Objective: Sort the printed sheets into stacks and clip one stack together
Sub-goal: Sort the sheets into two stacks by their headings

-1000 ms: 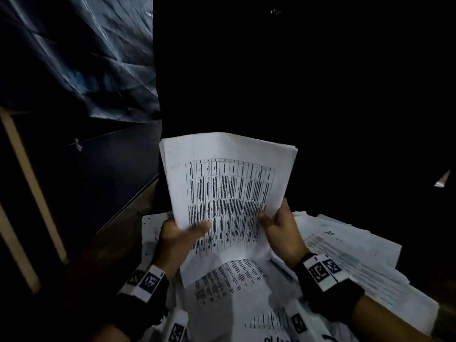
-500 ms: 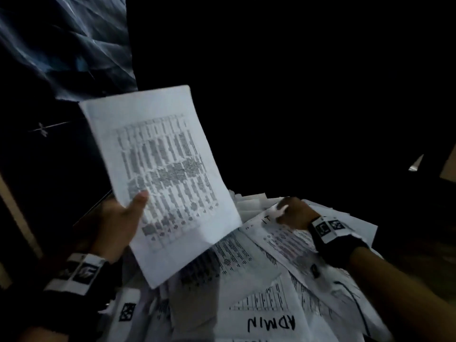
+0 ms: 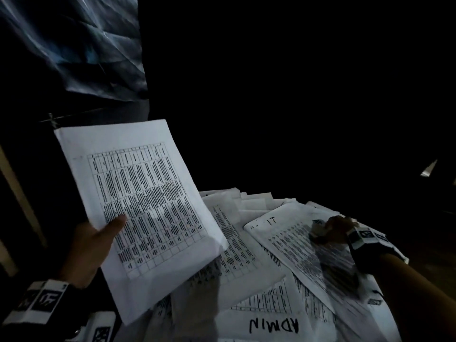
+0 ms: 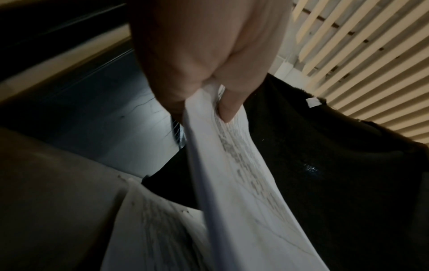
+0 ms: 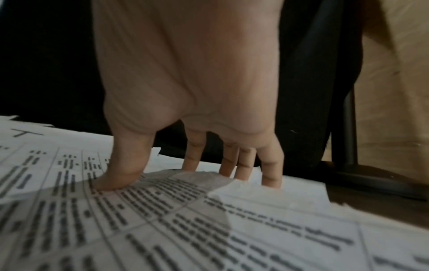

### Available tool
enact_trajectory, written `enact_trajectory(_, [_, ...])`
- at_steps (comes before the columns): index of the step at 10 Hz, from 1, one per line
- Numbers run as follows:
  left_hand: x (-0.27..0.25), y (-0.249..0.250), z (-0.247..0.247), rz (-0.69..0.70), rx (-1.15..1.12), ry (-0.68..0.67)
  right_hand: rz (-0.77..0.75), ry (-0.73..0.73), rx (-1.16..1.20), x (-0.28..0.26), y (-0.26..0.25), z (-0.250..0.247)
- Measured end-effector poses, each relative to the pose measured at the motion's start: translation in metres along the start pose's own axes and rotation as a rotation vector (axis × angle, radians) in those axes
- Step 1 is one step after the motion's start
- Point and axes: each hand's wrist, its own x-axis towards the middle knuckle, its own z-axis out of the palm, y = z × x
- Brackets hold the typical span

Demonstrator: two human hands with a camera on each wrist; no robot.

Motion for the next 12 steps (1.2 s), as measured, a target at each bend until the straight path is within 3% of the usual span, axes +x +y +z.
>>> enact_trajectory(1, [0.004, -0.015, -0.005, -0.069, -0.004, -0.027, 0.033, 0.045, -0.222, -0.009, -0.005, -0.001])
enact_trajectory(2, [0.008, -0.028, -0.011, -0.12, -0.057, -0.018, -0.059, 0.215, -0.351, -0.027, -0.024, -0.001])
enact_trajectory(3, [0.019, -0.056, -0.023, -0.176, -0.032, -0.009, -0.135, 0.014, -0.192, -0.023, -0.034, 0.004])
enact_trajectory(4, [0.028, -0.08, -0.032, -0.18, -0.08, -0.009, -0.041, -0.08, -0.1, 0.005, -0.021, 0.009])
enact_trajectory(5, [0.013, -0.059, -0.03, -0.181, 0.003, 0.052, -0.076, 0.042, -0.054, 0.009, -0.017, 0.017])
enact_trajectory(7, [0.008, -0.048, -0.028, -0.19, -0.028, 0.03, -0.089, 0.144, -0.021, -0.003, -0.018, 0.01])
enact_trajectory(8, [0.005, -0.044, -0.025, -0.172, -0.027, 0.011, -0.066, 0.092, -0.141, -0.033, -0.034, -0.026])
enact_trajectory(9, [0.0, -0.032, -0.023, -0.156, -0.061, -0.007, -0.108, -0.057, -0.054, -0.042, -0.038, -0.061])
enact_trajectory(10, [0.002, -0.036, -0.024, -0.175, -0.044, -0.03, -0.185, 0.077, 0.245, -0.08, -0.064, -0.106])
enact_trajectory(11, [0.003, -0.036, -0.025, -0.178, 0.015, -0.018, -0.368, 0.151, 0.546, -0.114, -0.099, -0.136])
enact_trajectory(12, [0.002, -0.034, -0.022, -0.183, 0.062, -0.04, -0.487, 0.065, 0.854, -0.12, -0.132, -0.145])
